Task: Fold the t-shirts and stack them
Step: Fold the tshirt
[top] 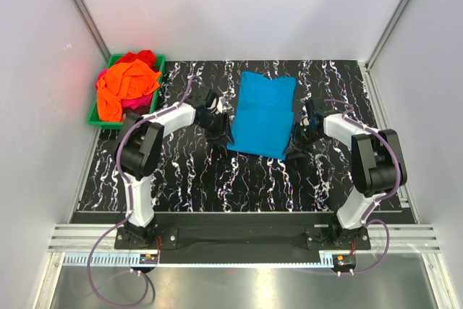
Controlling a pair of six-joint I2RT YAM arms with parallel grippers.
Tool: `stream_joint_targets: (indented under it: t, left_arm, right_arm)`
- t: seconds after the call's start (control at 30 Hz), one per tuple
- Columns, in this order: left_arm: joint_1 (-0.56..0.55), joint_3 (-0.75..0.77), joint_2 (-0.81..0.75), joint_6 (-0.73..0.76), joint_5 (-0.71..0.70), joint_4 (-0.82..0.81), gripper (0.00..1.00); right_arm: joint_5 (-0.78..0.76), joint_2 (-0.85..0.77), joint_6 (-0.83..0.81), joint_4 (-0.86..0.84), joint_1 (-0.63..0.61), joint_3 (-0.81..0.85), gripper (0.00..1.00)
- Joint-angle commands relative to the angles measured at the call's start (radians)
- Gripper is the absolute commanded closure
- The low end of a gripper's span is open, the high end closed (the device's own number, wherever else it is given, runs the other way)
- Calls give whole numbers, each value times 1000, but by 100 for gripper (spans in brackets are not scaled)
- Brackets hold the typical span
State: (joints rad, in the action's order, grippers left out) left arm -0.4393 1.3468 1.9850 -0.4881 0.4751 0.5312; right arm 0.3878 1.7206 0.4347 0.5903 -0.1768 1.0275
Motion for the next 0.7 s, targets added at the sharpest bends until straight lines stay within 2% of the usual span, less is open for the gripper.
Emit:
stream_joint_targets:
  t: [0.0,0.27,0.67]
  left_arm:
    - [1,78,15,34,7,-5,50]
    - [1,74,40,37,25,-33,50]
    - [1,46,51,23,22,-60,51]
  right_arm:
    - [40,17,-24,-55,5,-9,65]
    - [63,14,-27,-67,5,-1,69]
    - [65,8,-25,-76,7,-12,70]
